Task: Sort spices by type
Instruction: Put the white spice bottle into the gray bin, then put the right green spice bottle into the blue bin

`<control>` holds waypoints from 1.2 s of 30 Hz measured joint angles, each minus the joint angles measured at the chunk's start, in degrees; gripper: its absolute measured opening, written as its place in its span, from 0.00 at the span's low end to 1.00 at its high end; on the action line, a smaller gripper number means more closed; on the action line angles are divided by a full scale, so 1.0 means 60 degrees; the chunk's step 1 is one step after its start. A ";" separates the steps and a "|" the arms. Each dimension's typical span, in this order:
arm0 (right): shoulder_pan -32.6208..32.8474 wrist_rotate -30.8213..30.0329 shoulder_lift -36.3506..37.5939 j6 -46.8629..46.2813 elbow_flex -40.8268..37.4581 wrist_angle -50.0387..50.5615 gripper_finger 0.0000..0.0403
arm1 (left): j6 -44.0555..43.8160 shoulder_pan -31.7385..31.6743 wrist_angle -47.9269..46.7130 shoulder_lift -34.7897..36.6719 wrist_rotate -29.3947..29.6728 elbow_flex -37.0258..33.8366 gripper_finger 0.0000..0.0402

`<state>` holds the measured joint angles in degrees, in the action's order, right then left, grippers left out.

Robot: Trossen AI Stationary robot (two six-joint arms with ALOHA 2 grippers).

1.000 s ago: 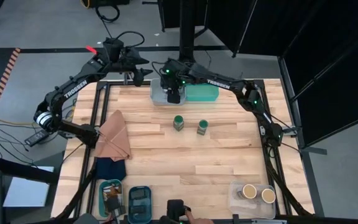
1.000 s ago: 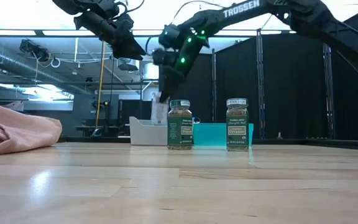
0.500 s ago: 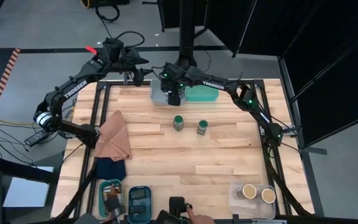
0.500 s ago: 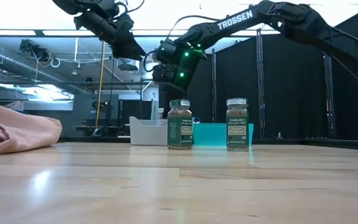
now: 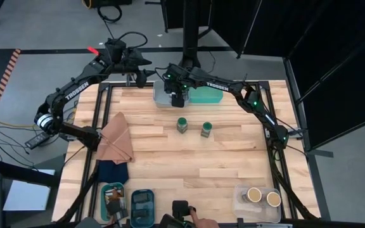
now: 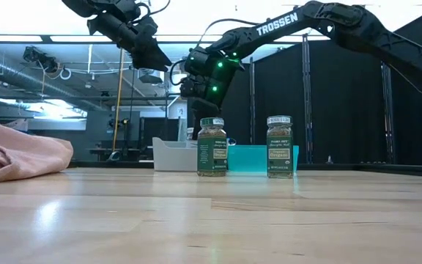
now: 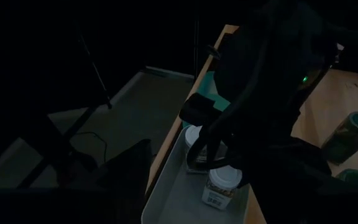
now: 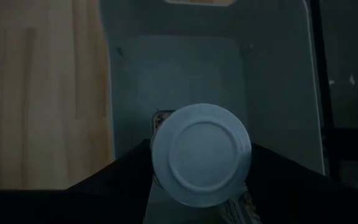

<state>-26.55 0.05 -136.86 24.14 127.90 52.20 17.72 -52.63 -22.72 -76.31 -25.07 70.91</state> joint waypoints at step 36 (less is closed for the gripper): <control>-0.0329 0.1000 0.4593 -0.1475 0.1180 0.6261 0.74 | 0.0280 0.0067 -0.0782 0.0000 -0.1086 -0.0004 0.64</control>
<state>-28.52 6.06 -109.30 15.29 134.98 89.77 19.40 -52.23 -27.41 -76.31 -31.59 70.89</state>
